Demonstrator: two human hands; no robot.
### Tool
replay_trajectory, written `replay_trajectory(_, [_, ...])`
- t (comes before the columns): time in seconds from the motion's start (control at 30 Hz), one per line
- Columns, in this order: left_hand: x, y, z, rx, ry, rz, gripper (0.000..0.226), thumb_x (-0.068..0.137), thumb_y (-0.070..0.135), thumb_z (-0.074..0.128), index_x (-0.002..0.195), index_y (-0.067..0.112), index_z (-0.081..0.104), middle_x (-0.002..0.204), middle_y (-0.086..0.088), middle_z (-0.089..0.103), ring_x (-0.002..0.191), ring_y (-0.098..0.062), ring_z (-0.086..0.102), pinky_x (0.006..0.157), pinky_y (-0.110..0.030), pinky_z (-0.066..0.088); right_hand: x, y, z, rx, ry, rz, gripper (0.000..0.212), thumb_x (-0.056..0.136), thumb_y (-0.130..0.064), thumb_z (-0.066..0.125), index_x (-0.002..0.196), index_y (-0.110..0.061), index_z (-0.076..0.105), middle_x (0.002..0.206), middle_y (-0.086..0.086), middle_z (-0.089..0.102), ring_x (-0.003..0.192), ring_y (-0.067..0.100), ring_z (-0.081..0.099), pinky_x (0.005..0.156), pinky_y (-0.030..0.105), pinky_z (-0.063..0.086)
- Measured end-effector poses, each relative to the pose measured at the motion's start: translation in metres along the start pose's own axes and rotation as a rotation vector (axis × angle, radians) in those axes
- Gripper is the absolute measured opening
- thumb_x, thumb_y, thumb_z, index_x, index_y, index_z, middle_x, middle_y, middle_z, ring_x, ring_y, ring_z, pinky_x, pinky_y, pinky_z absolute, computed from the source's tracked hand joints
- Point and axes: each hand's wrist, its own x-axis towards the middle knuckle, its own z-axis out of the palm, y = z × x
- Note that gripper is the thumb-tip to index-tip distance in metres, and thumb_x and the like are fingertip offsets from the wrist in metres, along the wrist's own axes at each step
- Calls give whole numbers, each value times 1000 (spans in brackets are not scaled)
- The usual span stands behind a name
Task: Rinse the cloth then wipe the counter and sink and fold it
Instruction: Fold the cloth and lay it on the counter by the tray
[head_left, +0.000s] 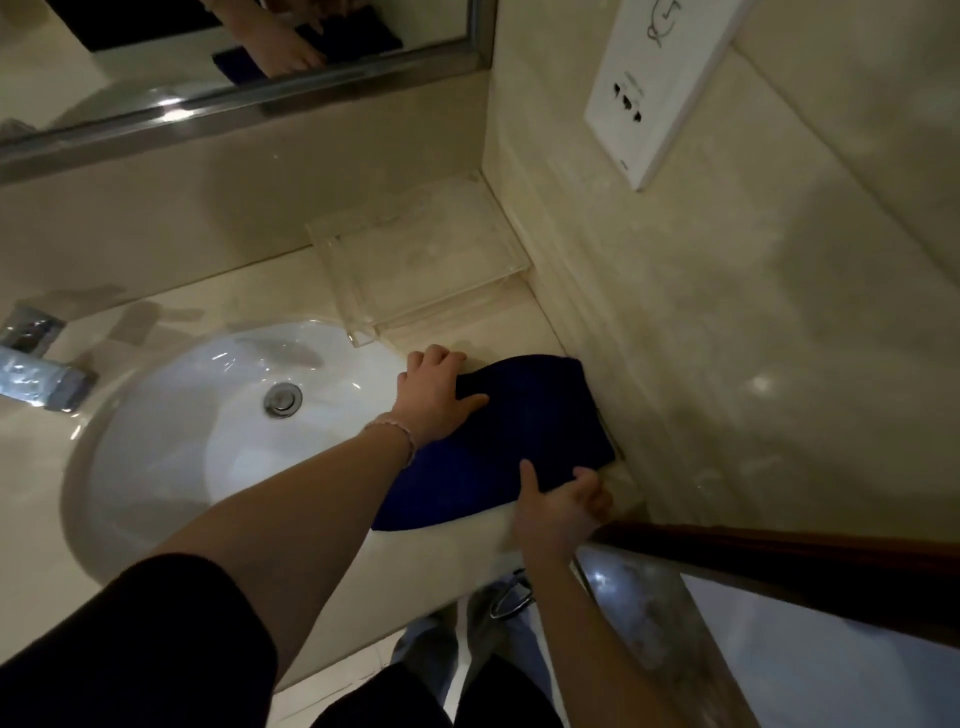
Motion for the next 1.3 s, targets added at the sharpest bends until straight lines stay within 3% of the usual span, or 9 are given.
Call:
replay_trajectory(0.2, [5,11,13,43,-42,-68,66,88,59,67,138,20,46,135,-6,54,125,-30,46,101,-45,32,-15,-24,1,249,-88,212,82,82,-36,81,137,2,33,133,18,51,115,34,59,94,40,54])
replay_trajectory(0.3, [8,15,9,102,-98,-78,55,90,61,63,126,20,58,125,-8,56,119,-30,47,96,-44,32,-32,-29,14,406,-134,421,76,78,-44,83,126,4,48,113,5,61,101,28,66,88,43,59])
replay_trajectory(0.4, [5,15,6,117,-118,-57,50,93,59,59,128,24,62,124,-8,54,122,-30,44,98,-45,32,-43,-31,24,393,-191,478,60,82,-52,76,105,3,69,95,14,73,85,29,71,79,46,61])
replay_trajectory(0.57, [1,10,0,-49,-74,-57,37,92,59,62,102,23,60,102,1,63,107,-24,53,89,-40,27,-41,-41,21,500,-213,528,42,99,-31,60,121,5,65,117,18,67,103,31,63,93,39,51])
replay_trajectory(0.73, [0,3,-18,-366,-81,-126,42,88,59,69,76,20,58,77,4,62,81,-20,60,86,-41,44,-38,-52,2,773,-288,524,9,93,-16,68,101,-12,64,109,9,66,98,26,64,89,40,54])
replay_trajectory(0.8, [-1,-1,-27,-575,-27,-157,44,89,53,72,78,10,65,75,-1,65,72,-18,62,71,-34,50,-31,-52,-7,840,-388,512,20,92,-18,69,111,-13,65,112,10,69,103,30,66,87,43,57])
replay_trajectory(0.93, [-10,-11,-46,-812,83,-222,37,93,37,71,79,3,64,70,-6,57,62,-14,53,50,-21,42,-24,-68,-22,898,-579,417,24,96,-21,67,120,-16,63,115,11,71,105,32,68,78,42,58])
replay_trajectory(1.1, [-24,-34,-65,-872,128,-201,32,92,32,74,76,6,63,69,-2,55,68,-15,52,64,-32,42,-9,-87,-31,784,-525,238,15,96,-25,67,109,-16,68,112,12,73,102,32,70,91,52,58])
replay_trajectory(1.3, [-29,-23,-92,-923,198,-189,31,87,33,78,77,7,66,72,-3,62,74,-20,61,72,-41,55,12,-127,-55,546,-447,-4,14,98,-25,63,93,-13,70,99,6,74,92,23,71,82,42,61])
